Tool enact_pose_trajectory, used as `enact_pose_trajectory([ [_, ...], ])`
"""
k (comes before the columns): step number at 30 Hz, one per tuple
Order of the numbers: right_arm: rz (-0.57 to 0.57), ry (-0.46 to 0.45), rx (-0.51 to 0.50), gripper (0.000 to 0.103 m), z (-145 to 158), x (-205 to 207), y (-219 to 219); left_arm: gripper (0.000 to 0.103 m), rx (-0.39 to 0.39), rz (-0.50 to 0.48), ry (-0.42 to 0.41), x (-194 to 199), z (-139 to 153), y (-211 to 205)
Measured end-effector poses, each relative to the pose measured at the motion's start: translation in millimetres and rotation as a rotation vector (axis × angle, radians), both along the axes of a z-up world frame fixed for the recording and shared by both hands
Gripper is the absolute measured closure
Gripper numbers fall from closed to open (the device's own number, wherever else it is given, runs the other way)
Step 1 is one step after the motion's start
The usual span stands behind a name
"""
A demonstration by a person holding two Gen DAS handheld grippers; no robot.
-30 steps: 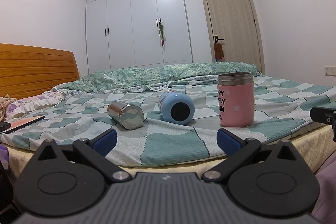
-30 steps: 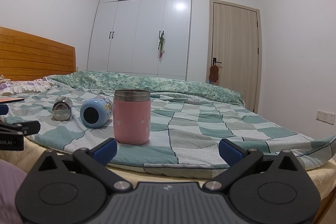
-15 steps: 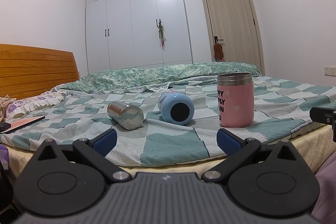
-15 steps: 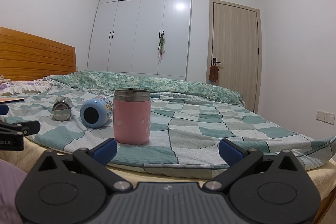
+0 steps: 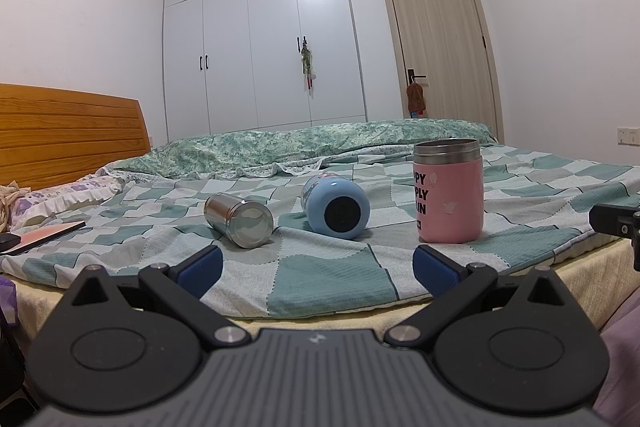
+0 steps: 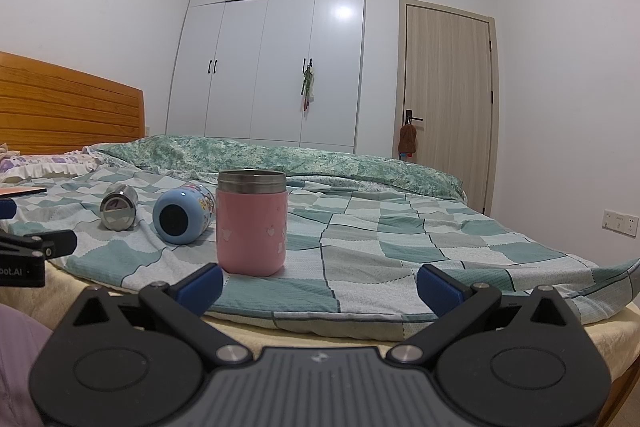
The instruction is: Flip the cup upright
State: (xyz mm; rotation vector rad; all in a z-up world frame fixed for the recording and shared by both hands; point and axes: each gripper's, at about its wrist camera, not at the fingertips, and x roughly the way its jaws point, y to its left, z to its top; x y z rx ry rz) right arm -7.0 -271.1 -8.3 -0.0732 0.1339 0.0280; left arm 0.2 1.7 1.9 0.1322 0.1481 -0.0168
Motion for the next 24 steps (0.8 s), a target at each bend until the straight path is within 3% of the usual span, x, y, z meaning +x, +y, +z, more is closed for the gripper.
enact_pose_trajectory([
  [18, 0.003, 0.005, -0.006, 0.000, 0.2, 0.3, 3.2, 0.000, 0.000, 0.001, -0.002, -0.2, 0.1, 0.2],
  [24, 0.047, 0.051, -0.011, 0.000, -1.2, 5.4, 6.6, 0.000, -0.005, 0.006, -0.003, 4.6, 2.6, -3.8],
])
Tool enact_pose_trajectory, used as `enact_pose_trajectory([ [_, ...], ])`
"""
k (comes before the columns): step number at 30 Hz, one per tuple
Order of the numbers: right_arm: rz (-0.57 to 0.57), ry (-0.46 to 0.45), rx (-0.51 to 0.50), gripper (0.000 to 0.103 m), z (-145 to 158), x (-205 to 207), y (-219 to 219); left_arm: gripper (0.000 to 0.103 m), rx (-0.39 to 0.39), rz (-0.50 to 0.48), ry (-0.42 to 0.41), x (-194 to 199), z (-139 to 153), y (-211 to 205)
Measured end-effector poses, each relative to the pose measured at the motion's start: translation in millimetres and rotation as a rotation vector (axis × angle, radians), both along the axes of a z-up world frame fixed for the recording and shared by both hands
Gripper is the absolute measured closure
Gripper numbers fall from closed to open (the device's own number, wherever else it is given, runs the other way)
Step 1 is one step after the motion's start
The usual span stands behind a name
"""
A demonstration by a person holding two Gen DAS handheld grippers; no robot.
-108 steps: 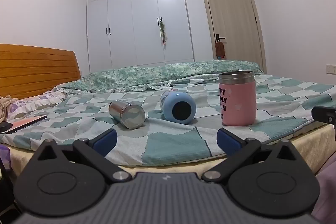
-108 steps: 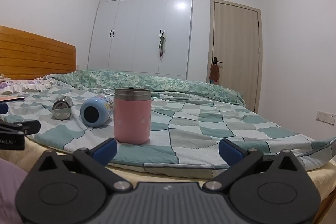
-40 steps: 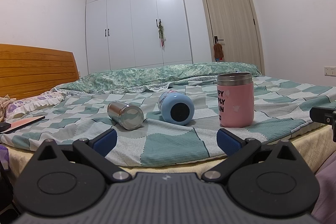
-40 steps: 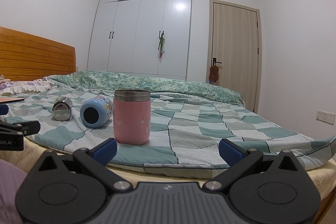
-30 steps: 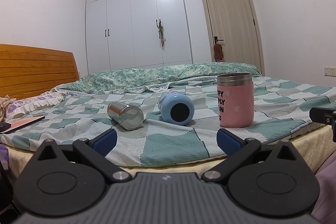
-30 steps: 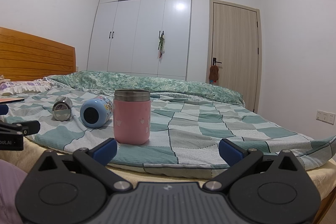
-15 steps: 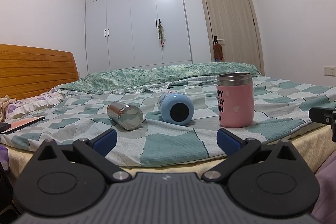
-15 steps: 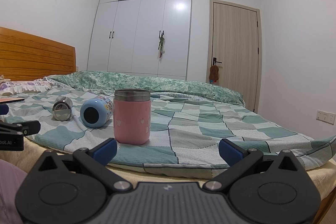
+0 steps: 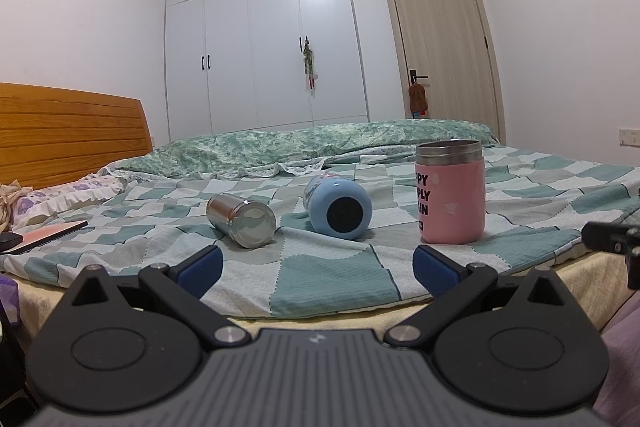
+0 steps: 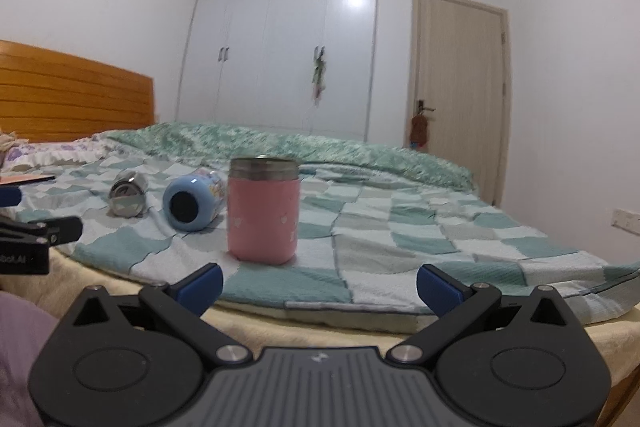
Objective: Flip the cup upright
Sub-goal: 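Move the right tool toward the lying light-blue sticker cup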
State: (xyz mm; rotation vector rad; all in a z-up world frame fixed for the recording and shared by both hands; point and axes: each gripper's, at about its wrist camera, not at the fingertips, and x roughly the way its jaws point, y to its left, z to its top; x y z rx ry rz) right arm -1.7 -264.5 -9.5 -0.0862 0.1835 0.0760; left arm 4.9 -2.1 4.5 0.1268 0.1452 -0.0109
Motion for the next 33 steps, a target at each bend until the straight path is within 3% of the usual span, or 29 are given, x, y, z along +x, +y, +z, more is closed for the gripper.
enact_pose_trajectory([
  [10, 0.057, 0.022, -0.018, 0.000, 6, 3, 9, 0.000, -0.022, -0.006, 0.032, -3, 7, 5],
  [18, 0.118, 0.002, -0.008, 0.000, 27, 29, 20, 0.000, -0.064, 0.014, 0.032, 15, 34, 21],
  [27, 0.234, -0.028, -0.029, 0.000, 57, 66, 62, 0.000, -0.042, 0.074, -0.024, 45, 69, 57],
  [33, 0.298, -0.005, -0.043, 0.000, 75, 99, 99, 0.000, -0.026, 0.095, 0.012, 72, 78, 87],
])
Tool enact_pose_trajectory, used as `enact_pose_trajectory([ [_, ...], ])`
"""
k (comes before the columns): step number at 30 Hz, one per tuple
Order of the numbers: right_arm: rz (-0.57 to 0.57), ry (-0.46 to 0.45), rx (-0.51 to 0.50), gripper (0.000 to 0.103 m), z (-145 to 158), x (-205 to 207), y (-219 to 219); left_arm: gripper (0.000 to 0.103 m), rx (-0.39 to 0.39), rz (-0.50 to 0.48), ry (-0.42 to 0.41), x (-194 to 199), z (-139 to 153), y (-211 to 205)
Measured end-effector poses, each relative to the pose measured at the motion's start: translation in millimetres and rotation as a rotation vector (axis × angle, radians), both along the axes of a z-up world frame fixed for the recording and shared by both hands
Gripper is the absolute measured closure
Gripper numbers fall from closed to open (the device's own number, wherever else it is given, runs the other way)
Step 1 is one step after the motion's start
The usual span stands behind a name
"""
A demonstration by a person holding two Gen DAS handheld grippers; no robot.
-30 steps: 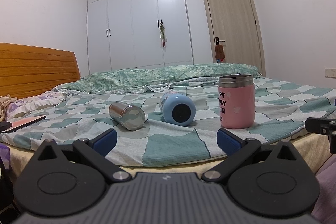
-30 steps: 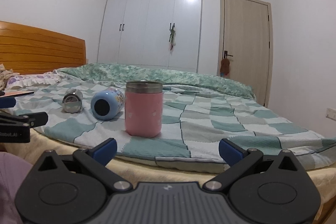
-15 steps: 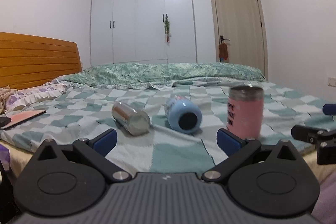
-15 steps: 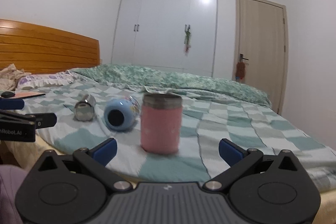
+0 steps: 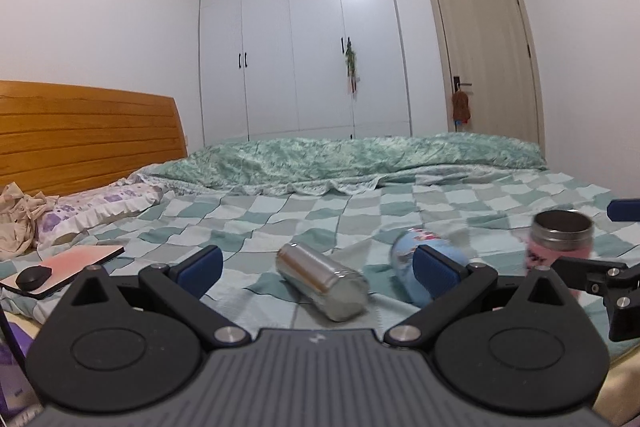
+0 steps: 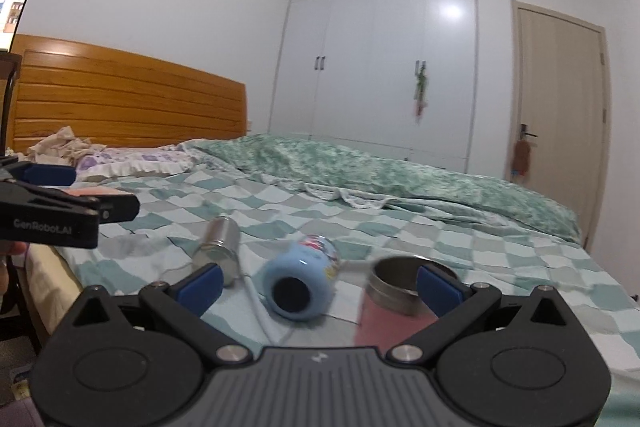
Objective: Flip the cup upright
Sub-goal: 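Move the right tool toward the lying light-blue sticker cup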
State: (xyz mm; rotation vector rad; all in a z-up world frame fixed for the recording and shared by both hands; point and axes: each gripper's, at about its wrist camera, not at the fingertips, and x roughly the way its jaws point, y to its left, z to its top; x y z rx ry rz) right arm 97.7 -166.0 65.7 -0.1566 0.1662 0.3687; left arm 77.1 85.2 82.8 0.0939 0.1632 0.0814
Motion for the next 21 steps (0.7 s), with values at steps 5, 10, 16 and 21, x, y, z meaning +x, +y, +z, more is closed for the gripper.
enact_pose_trajectory([
  [5, 0.032, 0.040, -0.026, 0.000, 4, 30, 31, 0.000, 0.024, -0.006, 0.036, 26, 0, 25],
  [10, 0.041, 0.090, -0.059, 0.000, 3, 62, 60, 0.000, 0.018, -0.048, 0.063, 58, -6, 50],
  [16, 0.005, 0.184, -0.102, 0.000, -5, 114, 92, 0.000, -0.013, -0.150, 0.148, 104, -20, 76],
  [21, -0.096, 0.270, -0.139, 0.002, -5, 166, 104, 0.000, 0.029, -0.218, 0.178, 137, -27, 85],
])
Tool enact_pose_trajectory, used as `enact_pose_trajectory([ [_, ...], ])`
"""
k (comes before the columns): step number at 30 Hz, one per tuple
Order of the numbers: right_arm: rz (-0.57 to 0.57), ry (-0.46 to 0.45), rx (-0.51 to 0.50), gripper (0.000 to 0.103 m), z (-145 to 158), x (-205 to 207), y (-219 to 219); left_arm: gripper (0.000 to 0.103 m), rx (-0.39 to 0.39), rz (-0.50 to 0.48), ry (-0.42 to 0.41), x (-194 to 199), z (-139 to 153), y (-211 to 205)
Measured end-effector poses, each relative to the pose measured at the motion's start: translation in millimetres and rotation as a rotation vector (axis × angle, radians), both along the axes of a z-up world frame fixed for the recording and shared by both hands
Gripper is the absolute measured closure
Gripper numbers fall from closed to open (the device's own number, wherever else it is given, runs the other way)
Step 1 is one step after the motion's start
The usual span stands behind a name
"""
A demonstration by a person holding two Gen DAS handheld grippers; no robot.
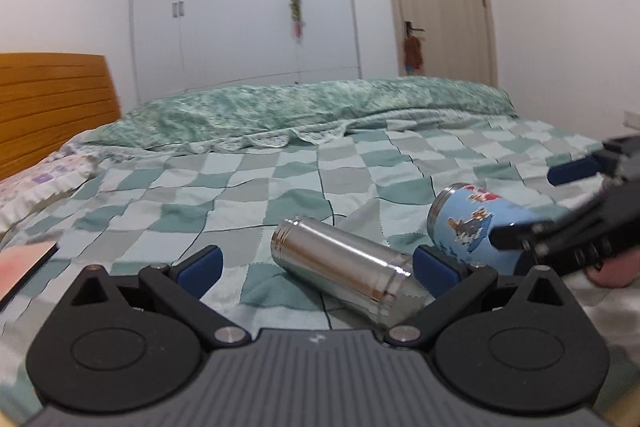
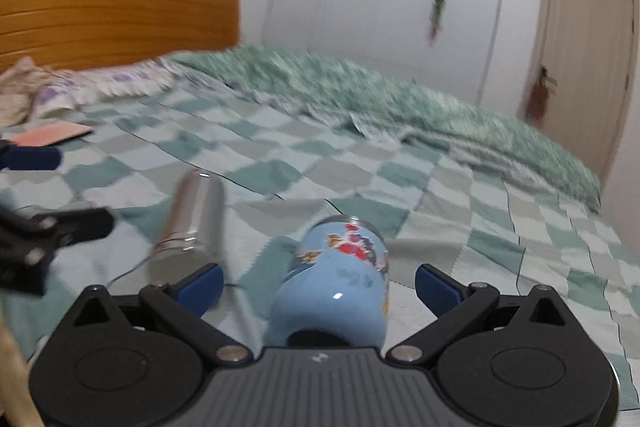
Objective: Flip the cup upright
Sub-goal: 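Move the right tool toward the lying light-blue sticker cup, then close the right tool on the light-blue cup's body and lift it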
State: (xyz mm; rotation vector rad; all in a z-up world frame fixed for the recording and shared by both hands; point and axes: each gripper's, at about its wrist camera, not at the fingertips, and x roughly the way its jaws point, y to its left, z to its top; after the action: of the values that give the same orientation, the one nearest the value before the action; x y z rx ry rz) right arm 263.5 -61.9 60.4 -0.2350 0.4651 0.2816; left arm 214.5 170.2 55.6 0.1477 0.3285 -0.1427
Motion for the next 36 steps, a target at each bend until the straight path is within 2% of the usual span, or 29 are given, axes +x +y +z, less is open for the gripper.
enact_pose_trajectory([
  [4, -0.068, 0.108, 0.005, 0.009, -1, 37, 2, 0.000, 0.023, -0.065, 0.024, 24, -2, 5],
  [7, -0.101, 0.192, -0.001, 0.009, -11, 61, 4, 0.000, 0.036, -0.118, 0.053, 39, -3, 4],
  [12, -0.126, 0.267, -0.002, 0.010, -25, 81, 5, 0.000, 0.083, -0.170, 0.079, 51, -8, 0],
  [18, -0.119, 0.319, -0.013, 0.010, -28, 95, 12, 0.000, 0.093, -0.193, 0.093, 56, -11, -2],
  [21, -0.115, 0.432, 0.011, 0.013, -35, 110, 11, 0.000, 0.102, -0.196, 0.091, 57, -13, -4],
  [22, -0.126, 0.455, 0.006, 0.018, -37, 113, 11, 0.000, 0.099, -0.198, 0.092, 56, -13, -4],
  [26, -0.120, 0.466, 0.062, 0.018, -35, 108, 2, 0.000, 0.097, -0.197, 0.096, 55, -13, -3],
  [36, -0.102, 0.419, 0.118, 0.018, -18, 83, -4, 0.000, 0.067, -0.169, 0.078, 37, 1, 2],
])
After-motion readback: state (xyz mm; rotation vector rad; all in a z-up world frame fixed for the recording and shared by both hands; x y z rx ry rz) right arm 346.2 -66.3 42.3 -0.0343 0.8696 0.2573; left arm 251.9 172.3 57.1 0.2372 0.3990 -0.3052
